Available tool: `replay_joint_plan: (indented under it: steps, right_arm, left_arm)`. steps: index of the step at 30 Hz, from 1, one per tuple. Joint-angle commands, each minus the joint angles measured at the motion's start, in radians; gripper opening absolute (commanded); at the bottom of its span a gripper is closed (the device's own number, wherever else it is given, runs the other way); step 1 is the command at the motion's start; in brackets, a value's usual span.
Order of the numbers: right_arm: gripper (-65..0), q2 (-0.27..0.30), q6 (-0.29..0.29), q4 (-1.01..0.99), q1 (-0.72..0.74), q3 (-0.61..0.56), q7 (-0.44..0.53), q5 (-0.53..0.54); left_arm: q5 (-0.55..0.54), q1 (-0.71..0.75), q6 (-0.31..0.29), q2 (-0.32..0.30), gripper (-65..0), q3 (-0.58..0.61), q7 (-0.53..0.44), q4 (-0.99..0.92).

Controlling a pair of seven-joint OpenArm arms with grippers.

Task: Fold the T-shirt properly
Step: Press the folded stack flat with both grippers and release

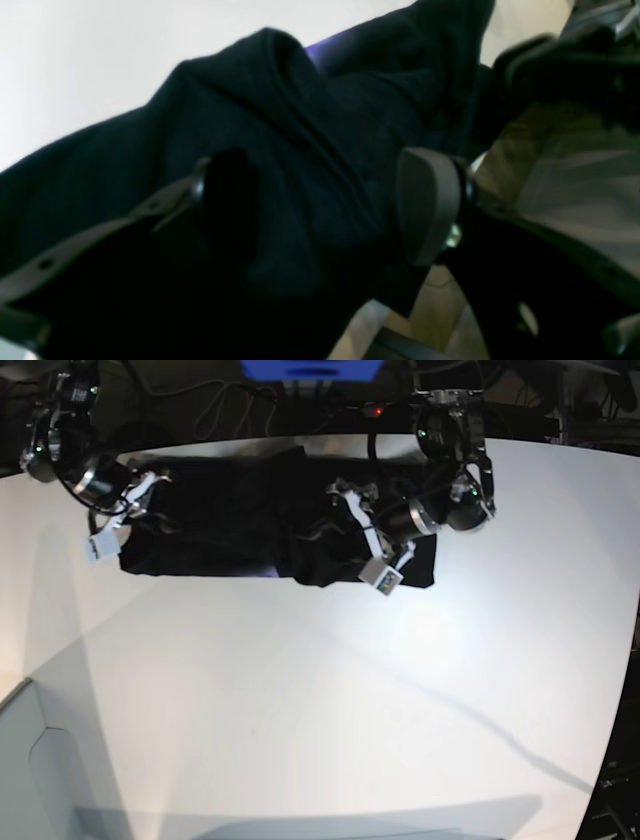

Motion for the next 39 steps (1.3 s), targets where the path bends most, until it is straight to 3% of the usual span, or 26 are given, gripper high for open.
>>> replay_joint_plan:
  steps: [1, 7, 13, 16, 19, 23, 26, 36, 39]
  right_arm:
    - [-48.4, 0.026, -0.012, 0.018, 0.009, 0.021, 0.021, 0.024]
    - [-40.6, 0.066, -0.012, -0.002, 0.037, 0.098, 0.023, 0.022]
    - [-39.6, 0.115, -0.007, -0.224, 0.121, 0.102, 0.018, 0.024]
    - [-36.2, 0.133, 0.051, -0.345, 0.167, 0.107, -0.027, 0.024]
    - [-34.0, 0.135, 0.125, -0.433, 0.197, 0.108, -0.063, 0.024]
    - [-33.6, 0.135, 0.156, -0.479, 0.204, 0.108, -0.065, 0.024]
    - [-33.5, 0.132, 0.21, -0.481, 0.203, 0.108, -0.066, 0.024]
    - [-33.6, 0.11, 0.21, -0.481, 0.195, 0.102, -0.071, 0.024]
    - [-33.6, 0.089, 0.21, -0.481, 0.203, 0.107, -0.134, 0.024]
  left_arm:
    - [-0.024, -0.007, -0.006, -0.003, -20.0, -0.001, -0.015, 0.02]
    - [-0.024, -0.007, -0.006, -0.003, -20.0, -0.001, -0.018, 0.02]
    - [-0.024, -0.005, -0.006, -0.003, -20.0, -0.001, -0.018, 0.02]
    - [-0.024, -0.005, -0.006, -0.004, -20.0, -0.013, -0.018, 0.018]
    - [-0.024, -0.005, -0.006, -0.004, -20.0, -0.05, -0.012, 0.018]
    - [-0.024, -0.005, -0.006, -0.004, -20.0, -0.079, -0.009, 0.018]
    - [-0.024, -0.005, -0.006, -0.004, -20.0, -0.099, -0.009, 0.011]
    - [-0.024, -0.005, -0.006, -0.015, -20.0, -0.099, -0.009, 0.008]
    - [-0.024, -0.005, -0.006, -0.015, -20.0, -0.099, -0.009, 0.008]
